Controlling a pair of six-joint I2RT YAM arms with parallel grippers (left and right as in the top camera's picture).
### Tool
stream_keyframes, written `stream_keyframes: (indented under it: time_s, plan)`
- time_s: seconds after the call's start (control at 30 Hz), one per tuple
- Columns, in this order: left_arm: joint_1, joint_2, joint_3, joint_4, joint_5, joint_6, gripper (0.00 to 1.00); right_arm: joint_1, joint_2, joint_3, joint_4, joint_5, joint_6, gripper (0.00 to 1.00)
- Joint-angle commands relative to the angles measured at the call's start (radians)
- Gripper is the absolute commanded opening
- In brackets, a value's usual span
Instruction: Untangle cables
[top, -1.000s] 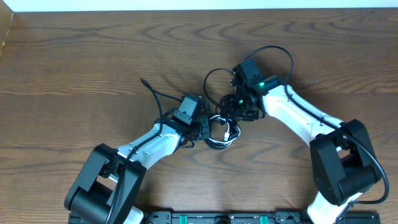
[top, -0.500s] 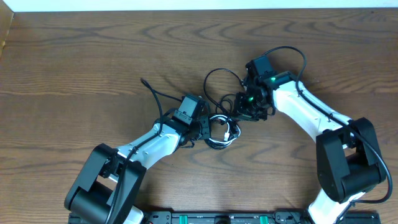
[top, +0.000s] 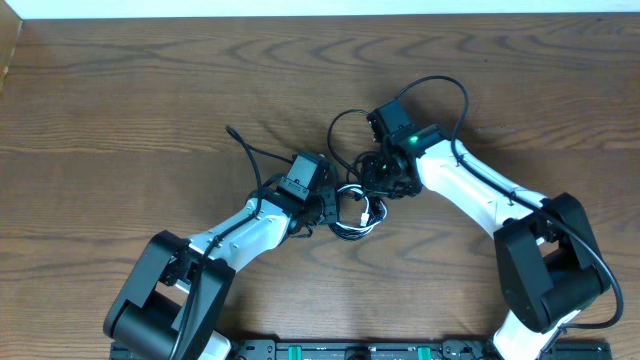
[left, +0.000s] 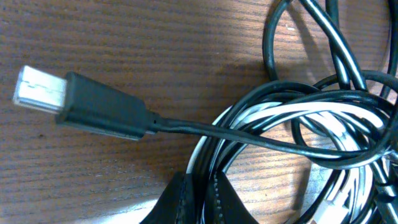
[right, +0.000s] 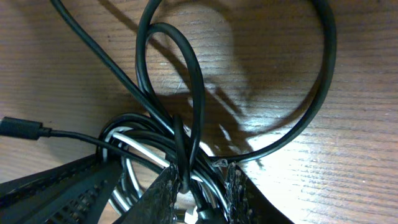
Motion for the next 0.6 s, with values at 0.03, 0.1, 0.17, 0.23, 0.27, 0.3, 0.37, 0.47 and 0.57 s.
stream_keyframes:
  time_s: [0.03, 0.1, 0.17, 0.23, 0.27, 0.3, 0.37, 0.47, 0.57]
  plan:
    - [0.006, 0.039, -0.029, -0.012, -0.043, 0.01, 0.08, 0.014, -0.016, 0.004, 0.002, 0.084, 0.034, 0.2]
    - [0.006, 0.039, -0.029, -0.012, -0.043, 0.01, 0.08, 0.014, -0.016, 0.004, 0.001, 0.099, 0.041, 0.15]
    - [0.006, 0.039, -0.029, -0.012, -0.043, 0.01, 0.08, 0.014, -0.015, 0.004, 0.002, 0.11, 0.05, 0.09]
    - [0.006, 0.039, -0.029, -0.012, -0.043, 0.01, 0.08, 0.014, -0.015, 0.004, 0.006, 0.111, 0.052, 0.07]
    - [0.006, 0.039, -0.029, -0.012, -0.043, 0.01, 0.08, 0.017, -0.015, 0.004, 0.006, 0.111, 0.06, 0.07]
    - [0.006, 0.039, -0.029, -0.012, -0.043, 0.01, 0.08, 0.021, -0.015, 0.004, 0.006, 0.112, 0.068, 0.07]
    - [0.006, 0.039, -0.029, -0.012, -0.043, 0.01, 0.08, 0.032, -0.015, 0.004, 0.008, 0.121, 0.079, 0.08]
    - [0.006, 0.039, -0.029, -0.012, -0.043, 0.01, 0.08, 0.05, -0.015, 0.004, 0.014, 0.14, 0.091, 0.08]
    - [0.006, 0.039, -0.029, -0.012, -0.043, 0.01, 0.07, 0.067, -0.015, 0.004, 0.018, 0.153, 0.102, 0.09]
